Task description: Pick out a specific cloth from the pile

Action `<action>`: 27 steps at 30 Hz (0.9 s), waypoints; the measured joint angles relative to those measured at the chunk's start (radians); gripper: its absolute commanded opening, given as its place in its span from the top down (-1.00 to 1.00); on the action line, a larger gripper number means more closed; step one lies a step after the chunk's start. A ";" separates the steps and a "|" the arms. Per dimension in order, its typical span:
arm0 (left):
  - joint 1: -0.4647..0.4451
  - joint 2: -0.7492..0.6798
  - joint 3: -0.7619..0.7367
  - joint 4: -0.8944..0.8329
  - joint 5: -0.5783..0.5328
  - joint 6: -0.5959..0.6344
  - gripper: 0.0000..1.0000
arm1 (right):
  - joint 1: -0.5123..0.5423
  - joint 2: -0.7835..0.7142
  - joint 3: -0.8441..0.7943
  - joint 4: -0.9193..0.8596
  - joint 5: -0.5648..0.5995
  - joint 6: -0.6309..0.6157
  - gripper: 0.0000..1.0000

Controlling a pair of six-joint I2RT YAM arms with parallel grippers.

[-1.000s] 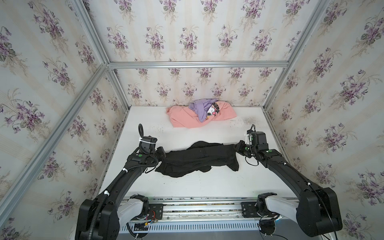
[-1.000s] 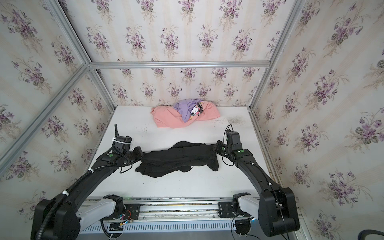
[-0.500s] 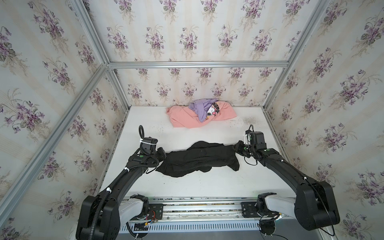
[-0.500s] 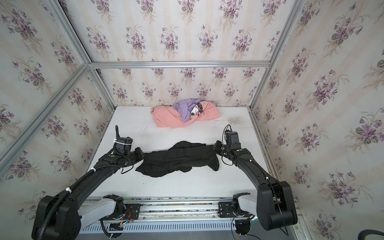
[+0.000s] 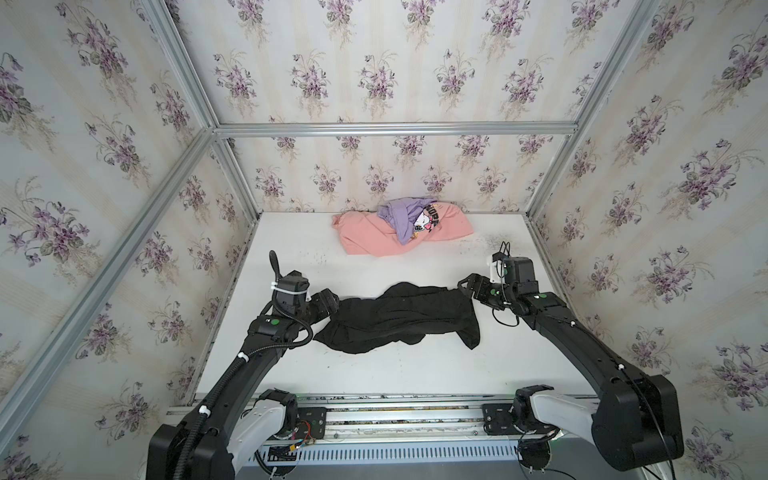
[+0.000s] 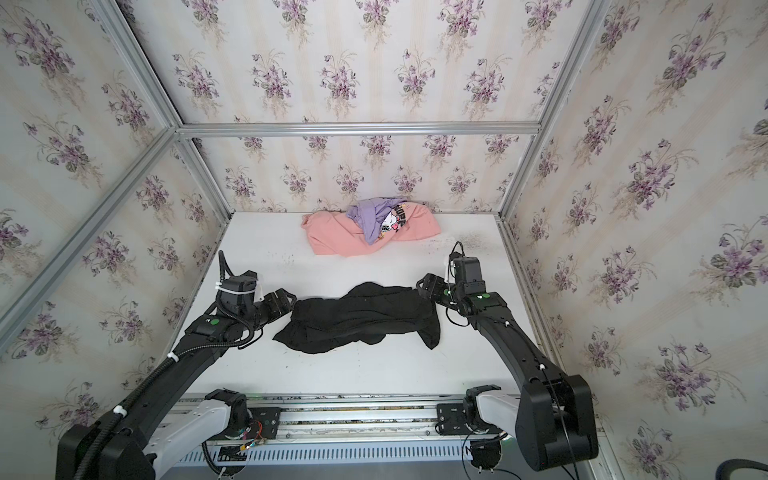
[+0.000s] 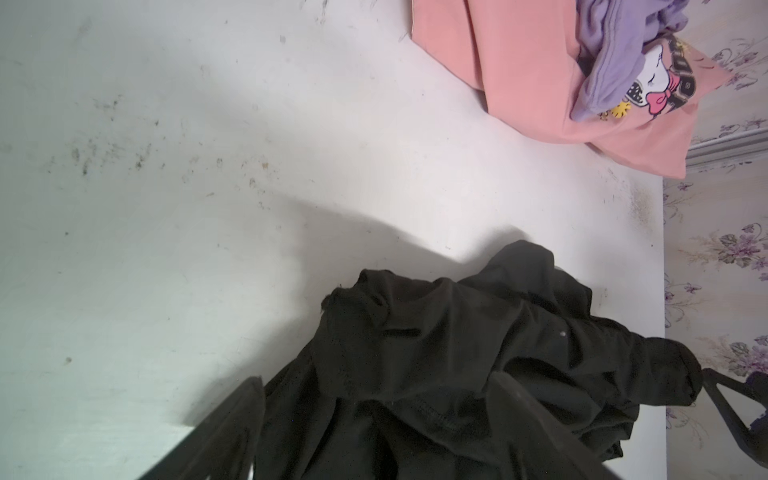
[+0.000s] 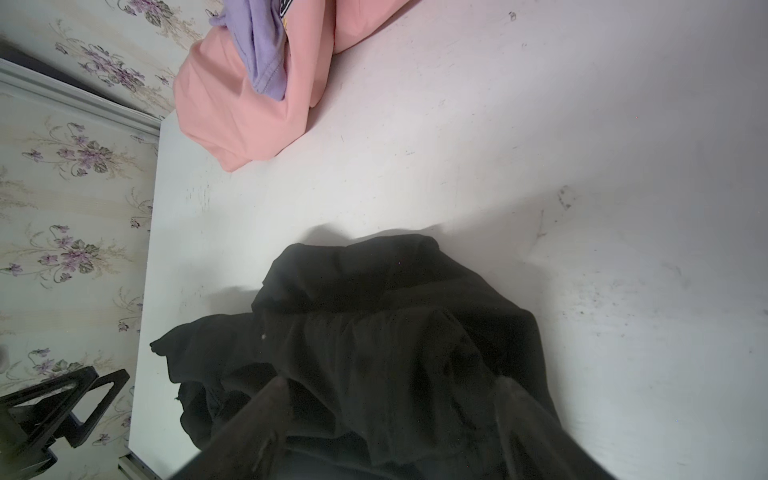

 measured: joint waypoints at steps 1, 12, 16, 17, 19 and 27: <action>0.000 -0.013 -0.016 -0.005 0.011 -0.002 -0.86 | 0.000 -0.011 -0.011 -0.005 0.000 -0.010 -0.89; -0.006 -0.118 -0.158 -0.026 0.119 -0.068 -0.99 | 0.000 0.147 -0.036 0.067 -0.009 -0.050 -0.95; -0.007 -0.111 -0.196 -0.019 0.129 -0.083 -0.99 | 0.002 0.254 -0.001 0.137 -0.025 -0.041 -0.94; -0.007 -0.100 -0.203 -0.011 0.131 -0.087 -0.99 | 0.004 0.283 0.011 0.153 -0.028 -0.039 -0.93; -0.006 -0.073 -0.212 0.006 0.138 -0.091 -0.99 | 0.008 0.330 0.030 0.176 -0.031 -0.032 -0.91; -0.006 0.061 -0.198 0.119 0.173 -0.097 -0.97 | 0.015 0.404 0.027 0.228 -0.035 -0.032 -0.87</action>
